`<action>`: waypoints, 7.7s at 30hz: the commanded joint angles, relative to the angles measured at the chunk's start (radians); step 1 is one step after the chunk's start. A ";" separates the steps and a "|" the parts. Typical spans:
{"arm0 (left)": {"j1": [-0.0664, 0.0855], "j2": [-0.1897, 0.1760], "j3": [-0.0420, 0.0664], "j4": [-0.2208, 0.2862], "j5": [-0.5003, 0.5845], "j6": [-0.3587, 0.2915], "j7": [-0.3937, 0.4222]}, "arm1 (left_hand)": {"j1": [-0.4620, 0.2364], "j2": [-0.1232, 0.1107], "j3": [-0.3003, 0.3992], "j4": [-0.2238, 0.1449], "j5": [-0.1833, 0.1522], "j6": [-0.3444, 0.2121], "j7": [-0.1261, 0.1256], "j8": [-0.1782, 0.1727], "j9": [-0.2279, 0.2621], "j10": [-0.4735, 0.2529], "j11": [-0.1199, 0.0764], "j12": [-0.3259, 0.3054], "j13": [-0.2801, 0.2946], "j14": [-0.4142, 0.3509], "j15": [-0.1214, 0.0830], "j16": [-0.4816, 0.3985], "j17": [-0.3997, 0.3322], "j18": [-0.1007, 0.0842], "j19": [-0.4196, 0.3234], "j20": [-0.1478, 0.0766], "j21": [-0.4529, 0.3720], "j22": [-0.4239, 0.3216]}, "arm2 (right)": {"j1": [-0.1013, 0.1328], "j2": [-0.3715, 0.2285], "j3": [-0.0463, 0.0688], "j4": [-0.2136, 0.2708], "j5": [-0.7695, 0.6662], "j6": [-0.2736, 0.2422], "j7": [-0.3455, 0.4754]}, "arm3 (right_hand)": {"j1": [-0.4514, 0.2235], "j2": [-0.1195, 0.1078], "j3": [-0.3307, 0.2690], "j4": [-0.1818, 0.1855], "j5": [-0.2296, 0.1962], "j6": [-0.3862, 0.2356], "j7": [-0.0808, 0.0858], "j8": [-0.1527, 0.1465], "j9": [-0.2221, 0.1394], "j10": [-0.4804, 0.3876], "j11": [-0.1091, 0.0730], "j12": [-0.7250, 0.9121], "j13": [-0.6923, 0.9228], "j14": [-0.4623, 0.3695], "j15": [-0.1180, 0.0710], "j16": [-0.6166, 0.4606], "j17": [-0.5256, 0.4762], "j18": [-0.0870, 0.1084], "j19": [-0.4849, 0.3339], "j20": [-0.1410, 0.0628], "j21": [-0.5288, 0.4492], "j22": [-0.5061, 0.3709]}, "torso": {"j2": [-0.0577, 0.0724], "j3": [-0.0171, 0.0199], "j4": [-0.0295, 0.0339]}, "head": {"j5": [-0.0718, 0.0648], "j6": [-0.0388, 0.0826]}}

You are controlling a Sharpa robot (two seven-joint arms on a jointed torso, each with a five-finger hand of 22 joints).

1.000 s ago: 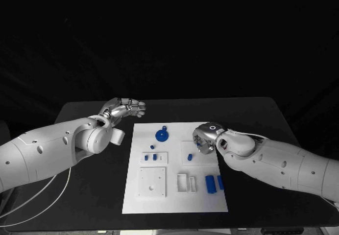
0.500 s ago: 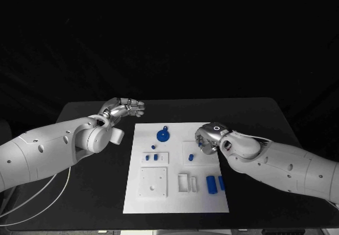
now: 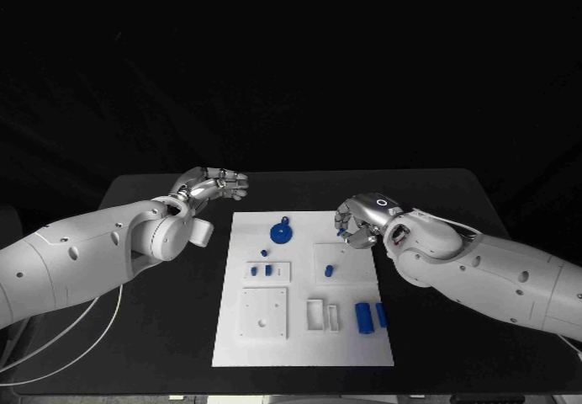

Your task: Assemble the parts on the task board

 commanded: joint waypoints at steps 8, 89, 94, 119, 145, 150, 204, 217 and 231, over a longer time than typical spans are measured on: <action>0.004 0.014 0.001 0.002 0.008 0.003 0.013 | -0.003 0.003 -0.005 -0.002 0.000 -0.004 -0.001 0.004 -0.001 -0.004 0.004 0.006 -0.002 0.009 -0.001 -0.005 0.002 0.014 0.002 0.002 -0.007 0.002 | -0.001 0.071 -0.006 0.060 0.022 0.026 0.023 | -0.003 0.006 0.004 0.002 0.000 0.007 0.002 0.005 0.001 0.032 0.007 -0.002 0.002 0.001 -0.003 0.001 -0.002 0.053 0.007 -0.004 0.005 0.019 | 0.001 -0.0009 0.0020 | 0.044 -0.002; 0.024 0.094 0.001 -0.046 0.008 -0.017 0.002 | -0.002 -0.003 -0.007 0.000 -0.003 -0.005 -0.001 0.007 -0.002 -0.006 0.004 0.009 -0.007 0.009 0.000 -0.019 0.008 0.011 -0.001 0.003 -0.016 0.002 | -0.085 0.261 -0.153 0.022 -0.147 0.129 -0.022 | -0.010 0.019 0.002 -0.017 0.000 0.007 0.003 0.001 0.002 0.033 0.007 -0.011 0.010 0.003 -0.002 -0.004 -0.004 0.053 0.006 -0.006 0.005 0.018 | 0.001 -0.0011 0.0009 | 0.183 -0.070; 0.024 0.094 0.001 -0.047 0.008 -0.017 0.002 | -0.002 -0.003 -0.007 0.000 -0.003 -0.005 0.000 0.007 -0.003 -0.006 0.004 0.009 -0.007 0.009 0.000 -0.020 0.009 0.011 -0.001 0.003 -0.017 0.002 | -0.085 0.260 -0.153 0.022 -0.149 0.132 -0.024 | -0.010 0.019 0.002 -0.018 0.001 0.008 0.003 0.001 0.002 0.033 0.007 -0.011 0.010 0.003 -0.003 -0.004 -0.004 0.053 0.006 -0.006 0.005 0.018 | 0.001 -0.0011 0.0006 | 0.183 -0.071; 0.024 0.102 0.001 -0.051 0.008 -0.016 -0.001 | -0.001 -0.004 -0.007 0.001 -0.004 -0.006 0.000 0.007 -0.003 -0.008 0.005 0.009 -0.009 0.007 0.001 -0.024 0.010 0.010 -0.002 0.003 -0.019 0.003 | -0.090 0.280 -0.164 -0.005 -0.124 0.117 -0.021 | -0.077 -0.014 -0.060 -0.032 0.110 -0.022 0.017 -0.024 -0.007 0.002 0.023 -0.048 0.013 -0.009 0.013 -0.016 -0.012 0.053 -0.011 0.006 -0.003 0.019 | 0.001 -0.0017 0.0006 | 0.181 -0.075; 0.024 0.091 0.000 -0.059 0.009 -0.013 0.000 | -0.002 -0.005 -0.008 0.003 -0.006 -0.007 0.000 0.008 -0.004 -0.009 0.006 0.010 -0.010 0.006 0.002 -0.028 0.012 0.010 -0.002 0.004 -0.020 0.003 | -0.048 0.097 -0.097 0.151 -0.036 0.003 -0.014 | -0.084 -0.064 -0.203 -0.044 0.129 -0.158 0.076 -0.088 -0.039 -0.128 0.080 -0.143 -0.048 -0.028 0.068 -0.005 -0.015 0.053 -0.026 0.004 -0.019 0.016 | 0.001 -0.0010 -0.0002 | 0.163 -0.051; 0.024 0.090 0.000 -0.066 0.009 -0.014 0.001 | -0.002 -0.006 -0.008 0.003 -0.006 -0.007 0.000 0.008 -0.004 -0.009 0.006 0.010 -0.010 0.006 0.002 -0.028 0.012 0.010 -0.002 0.004 -0.020 0.003 | -0.007 0.037 -0.089 0.140 -0.054 0.040 -0.025 | -0.070 -0.070 -0.197 -0.046 0.127 -0.165 0.078 -0.091 -0.042 -0.119 0.077 -0.139 -0.049 -0.029 0.064 -0.005 -0.017 0.053 -0.028 0.004 -0.020 0.016 | 0.000 -0.0005 -0.0016 | 0.158 -0.047; 0.023 0.096 0.000 -0.082 0.009 -0.005 0.001 | -0.002 -0.004 -0.009 0.005 -0.008 -0.008 0.000 0.009 -0.004 -0.010 0.006 0.011 -0.012 0.006 0.003 -0.033 0.015 0.010 -0.002 0.005 -0.023 0.004 | -0.013 0.030 -0.109 0.060 -0.048 0.167 -0.007 | -0.014 -0.021 -0.060 0.059 -0.001 -0.071 0.034 -0.018 -0.030 -0.001 0.041 -0.093 -0.088 -0.021 0.030 0.017 -0.028 0.053 -0.006 0.006 -0.004 0.025 | 0.000 -0.0008 -0.0017 | 0.148 -0.053; 0.023 0.098 0.000 -0.085 0.009 -0.004 0.001 | -0.002 -0.003 -0.009 0.006 -0.008 -0.008 0.000 0.009 -0.005 -0.010 0.006 0.012 -0.013 0.006 0.003 -0.035 0.016 0.010 -0.002 0.005 -0.024 0.005 | -0.018 0.026 -0.109 0.078 -0.056 0.051 -0.020 | -0.006 0.007 -0.008 0.046 -0.001 -0.019 0.011 0.012 -0.007 0.053 0.015 -0.059 -0.056 -0.008 0.005 0.020 -0.027 0.053 -0.001 -0.002 0.023 0.022 | -0.001 -0.0011 -0.0015 | 0.148 -0.053; 0.023 0.101 0.000 -0.093 0.012 -0.003 0.001 | -0.002 -0.002 -0.009 0.006 -0.008 -0.008 0.000 0.010 -0.005 -0.010 0.006 0.012 -0.013 0.007 0.003 -0.036 0.018 0.010 -0.002 0.005 -0.025 0.005 | -0.017 -0.006 -0.059 0.204 -0.029 0.019 -0.020 | -0.009 0.003 0.010 0.040 -0.001 -0.009 0.006 0.017 0.002 0.060 0.010 -0.051 -0.042 -0.001 0.000 0.019 -0.029 0.053 0.004 -0.007 0.030 0.021 | -0.001 -0.0013 -0.0026 | 0.155 -0.051</action>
